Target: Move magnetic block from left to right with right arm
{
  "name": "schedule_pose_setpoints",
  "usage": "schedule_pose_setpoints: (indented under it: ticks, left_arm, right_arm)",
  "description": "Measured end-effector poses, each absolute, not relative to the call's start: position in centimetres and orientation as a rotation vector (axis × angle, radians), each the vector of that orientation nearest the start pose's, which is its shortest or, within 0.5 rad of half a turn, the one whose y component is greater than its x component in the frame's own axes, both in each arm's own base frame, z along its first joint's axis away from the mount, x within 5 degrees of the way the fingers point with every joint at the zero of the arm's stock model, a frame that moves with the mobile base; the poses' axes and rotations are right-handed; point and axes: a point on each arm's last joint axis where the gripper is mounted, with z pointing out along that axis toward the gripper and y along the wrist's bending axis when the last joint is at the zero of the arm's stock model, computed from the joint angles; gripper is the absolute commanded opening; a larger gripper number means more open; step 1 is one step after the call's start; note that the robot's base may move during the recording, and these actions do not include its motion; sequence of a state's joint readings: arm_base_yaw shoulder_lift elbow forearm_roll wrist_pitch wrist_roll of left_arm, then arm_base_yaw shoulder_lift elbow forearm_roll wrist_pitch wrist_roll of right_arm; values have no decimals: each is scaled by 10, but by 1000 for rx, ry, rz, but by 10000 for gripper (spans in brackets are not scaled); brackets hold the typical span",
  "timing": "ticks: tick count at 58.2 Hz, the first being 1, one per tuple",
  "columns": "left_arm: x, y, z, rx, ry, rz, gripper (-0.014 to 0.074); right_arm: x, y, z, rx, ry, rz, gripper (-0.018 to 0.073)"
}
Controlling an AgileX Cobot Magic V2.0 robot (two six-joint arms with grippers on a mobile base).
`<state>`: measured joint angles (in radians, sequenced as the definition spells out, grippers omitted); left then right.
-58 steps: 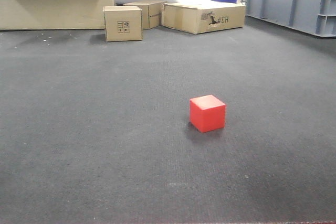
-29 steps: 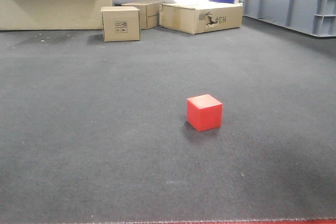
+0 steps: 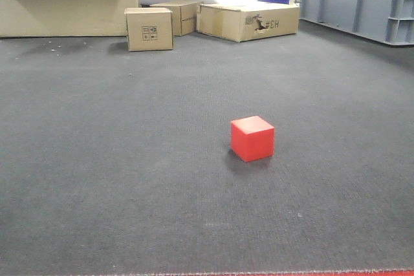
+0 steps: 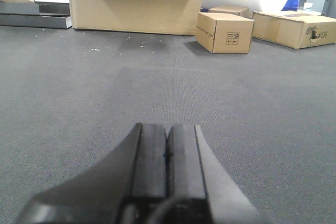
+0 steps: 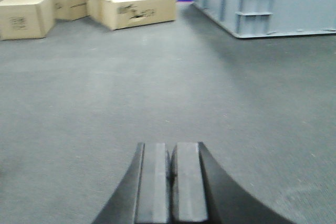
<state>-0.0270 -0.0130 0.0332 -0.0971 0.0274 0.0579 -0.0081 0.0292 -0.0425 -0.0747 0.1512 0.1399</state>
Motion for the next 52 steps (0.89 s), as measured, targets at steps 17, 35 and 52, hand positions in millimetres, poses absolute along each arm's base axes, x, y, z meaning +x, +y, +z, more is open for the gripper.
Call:
schedule_pose_setpoints:
  ticks: [17,35,52]
  left_arm:
    - [57,-2,200,-7,1531,-55,-126]
    - [57,-2,200,-7,1531,-55,-126]
    - [57,-2,200,-7,1531,-55,-126]
  right_arm:
    - [57,-2,197,74,1575,29,58]
    - [57,-2,197,74,1573,29,58]
    - [57,-2,197,72,1573,27,58]
